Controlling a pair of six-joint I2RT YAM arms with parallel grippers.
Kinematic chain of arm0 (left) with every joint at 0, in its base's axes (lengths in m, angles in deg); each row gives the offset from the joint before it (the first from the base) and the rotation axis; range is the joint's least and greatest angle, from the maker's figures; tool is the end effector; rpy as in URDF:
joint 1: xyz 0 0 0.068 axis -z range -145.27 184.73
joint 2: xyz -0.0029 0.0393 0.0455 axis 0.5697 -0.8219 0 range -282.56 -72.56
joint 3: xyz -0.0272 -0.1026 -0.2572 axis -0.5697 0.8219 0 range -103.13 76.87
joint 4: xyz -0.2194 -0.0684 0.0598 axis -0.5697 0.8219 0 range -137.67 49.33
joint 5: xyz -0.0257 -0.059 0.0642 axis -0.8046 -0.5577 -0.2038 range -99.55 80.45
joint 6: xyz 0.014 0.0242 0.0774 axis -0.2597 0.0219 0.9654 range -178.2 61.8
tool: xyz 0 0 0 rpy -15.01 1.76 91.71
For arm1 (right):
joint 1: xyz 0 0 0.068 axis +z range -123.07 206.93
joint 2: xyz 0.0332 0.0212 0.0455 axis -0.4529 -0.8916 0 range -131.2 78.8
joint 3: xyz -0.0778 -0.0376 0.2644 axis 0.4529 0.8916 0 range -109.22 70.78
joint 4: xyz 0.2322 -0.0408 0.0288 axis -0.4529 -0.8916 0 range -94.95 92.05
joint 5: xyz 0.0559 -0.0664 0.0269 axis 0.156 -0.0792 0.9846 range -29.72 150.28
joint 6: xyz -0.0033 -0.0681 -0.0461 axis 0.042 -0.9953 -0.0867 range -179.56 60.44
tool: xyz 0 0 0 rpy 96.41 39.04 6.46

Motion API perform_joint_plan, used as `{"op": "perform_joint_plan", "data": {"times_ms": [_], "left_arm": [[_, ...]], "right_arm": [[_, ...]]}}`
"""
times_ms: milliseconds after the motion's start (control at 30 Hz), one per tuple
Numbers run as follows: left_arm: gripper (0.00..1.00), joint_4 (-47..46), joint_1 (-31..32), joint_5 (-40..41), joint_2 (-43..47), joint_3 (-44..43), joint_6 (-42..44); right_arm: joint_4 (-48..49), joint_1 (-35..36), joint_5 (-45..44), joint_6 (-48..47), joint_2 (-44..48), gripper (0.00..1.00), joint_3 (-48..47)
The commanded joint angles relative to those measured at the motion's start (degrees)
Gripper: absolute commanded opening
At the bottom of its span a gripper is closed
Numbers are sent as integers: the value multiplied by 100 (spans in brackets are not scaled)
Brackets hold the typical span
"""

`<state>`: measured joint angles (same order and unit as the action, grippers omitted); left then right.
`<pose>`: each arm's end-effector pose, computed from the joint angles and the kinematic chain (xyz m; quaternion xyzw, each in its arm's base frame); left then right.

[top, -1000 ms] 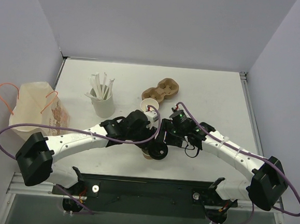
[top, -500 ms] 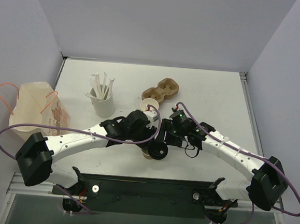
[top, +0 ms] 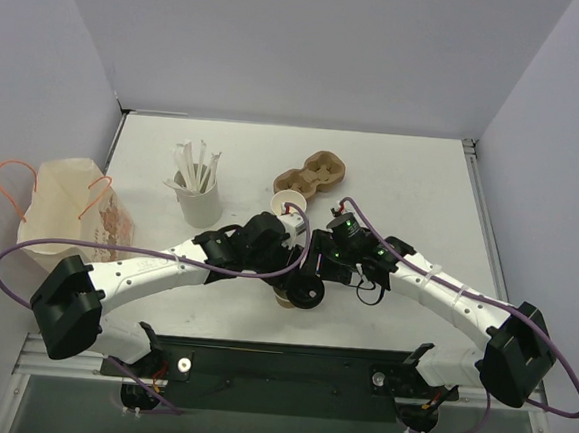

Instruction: Pack the takeout coffee

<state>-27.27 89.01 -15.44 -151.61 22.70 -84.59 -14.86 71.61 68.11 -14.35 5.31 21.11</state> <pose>0.1664 -0.2438 0.2372 0.2416 0.8917 -0.2821 0.2588 0.1908 0.2025 0.2436 -0.0243 0.9070 0.3377 0.2505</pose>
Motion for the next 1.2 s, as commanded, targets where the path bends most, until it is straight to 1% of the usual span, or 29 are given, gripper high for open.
{"op": "perform_joint_plan", "data": {"times_ms": [0,633,933,1167], "left_arm": [[59,-151,21,-114,-23,-111,38],[60,-441,30,-123,-120,3,-103],[54,-230,118,264,-120,-58,-50],[49,-160,118,439,-6,-23,-24]], "right_arm": [[-6,40,-160,67,142,53,-95],[-41,67,-203,102,151,52,-131],[-41,84,-221,120,195,52,-131],[-58,93,-256,146,257,55,-131]]}}
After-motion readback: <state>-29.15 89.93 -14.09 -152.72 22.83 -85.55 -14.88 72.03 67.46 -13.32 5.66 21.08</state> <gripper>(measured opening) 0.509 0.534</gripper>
